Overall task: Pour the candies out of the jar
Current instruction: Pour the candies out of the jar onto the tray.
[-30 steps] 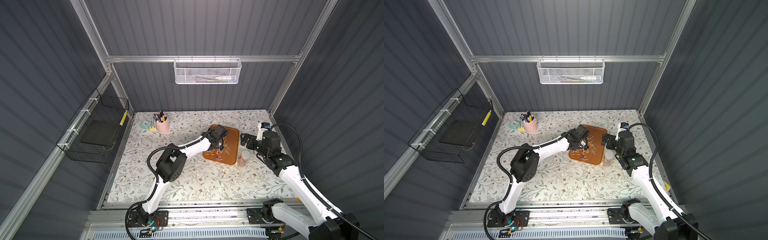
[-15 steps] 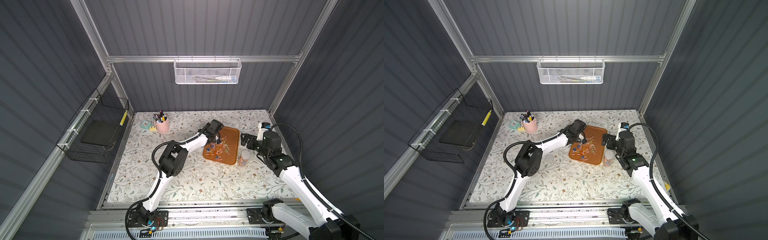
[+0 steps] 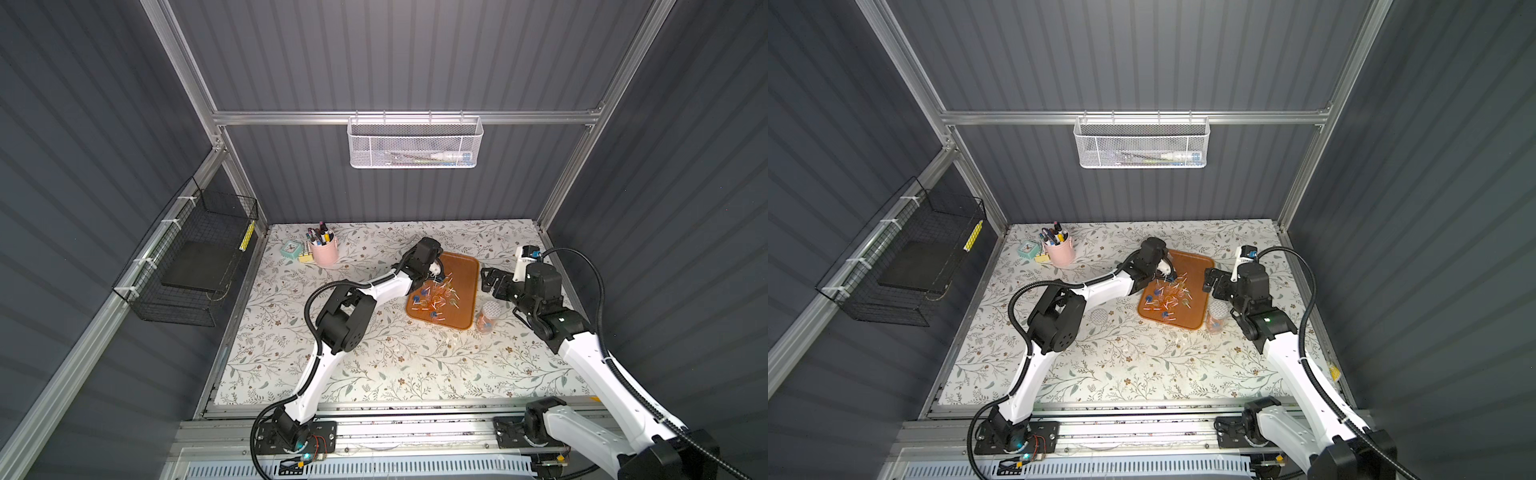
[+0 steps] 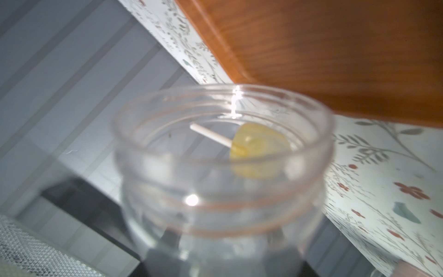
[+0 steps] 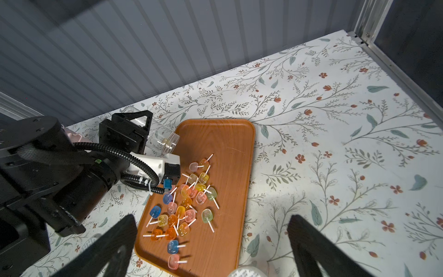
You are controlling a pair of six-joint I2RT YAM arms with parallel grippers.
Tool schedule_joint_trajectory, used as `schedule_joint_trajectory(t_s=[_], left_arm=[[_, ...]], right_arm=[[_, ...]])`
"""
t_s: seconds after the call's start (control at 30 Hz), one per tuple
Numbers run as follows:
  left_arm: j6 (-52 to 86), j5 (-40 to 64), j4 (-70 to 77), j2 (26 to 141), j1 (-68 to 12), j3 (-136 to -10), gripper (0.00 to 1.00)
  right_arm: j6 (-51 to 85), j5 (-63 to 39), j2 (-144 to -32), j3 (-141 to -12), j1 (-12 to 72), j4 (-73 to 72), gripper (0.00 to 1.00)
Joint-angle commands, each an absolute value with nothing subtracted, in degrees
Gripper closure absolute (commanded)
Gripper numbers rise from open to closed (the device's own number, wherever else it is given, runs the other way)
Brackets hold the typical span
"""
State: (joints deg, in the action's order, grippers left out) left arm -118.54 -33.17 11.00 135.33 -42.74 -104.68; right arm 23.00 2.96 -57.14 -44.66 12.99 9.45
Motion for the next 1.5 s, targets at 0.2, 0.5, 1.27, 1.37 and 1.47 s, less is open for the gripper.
schedule_joint_trajectory(t_s=[0.2, 0.5, 1.27, 1.37, 1.47], left_arm=[[-132.50, -29.31, 19.84, 132.54, -41.98, -102.37, 1.00], [-108.71, -26.99, 0.17, 129.71, -42.44, -108.41, 1.00], [-62.02, 15.08, -36.66, 118.12, -35.86, -116.67, 1.00], [-63.53, 11.71, -41.17, 120.26, -36.07, -119.28, 1.00], [-67.08, 2.76, -41.22, 120.58, -37.48, -117.40, 1.00]], right_arm=[[23.77, 2.51, -56.60, -43.61, 12.83, 8.71, 0.01], [24.81, 1.40, -57.04, -43.57, 12.83, 7.76, 0.01], [26.11, 0.07, -56.89, -44.23, 12.83, 7.59, 0.01], [26.12, 0.59, -56.04, -43.73, 12.83, 7.89, 0.01], [26.23, 0.90, -55.72, -43.42, 12.83, 7.78, 0.01]])
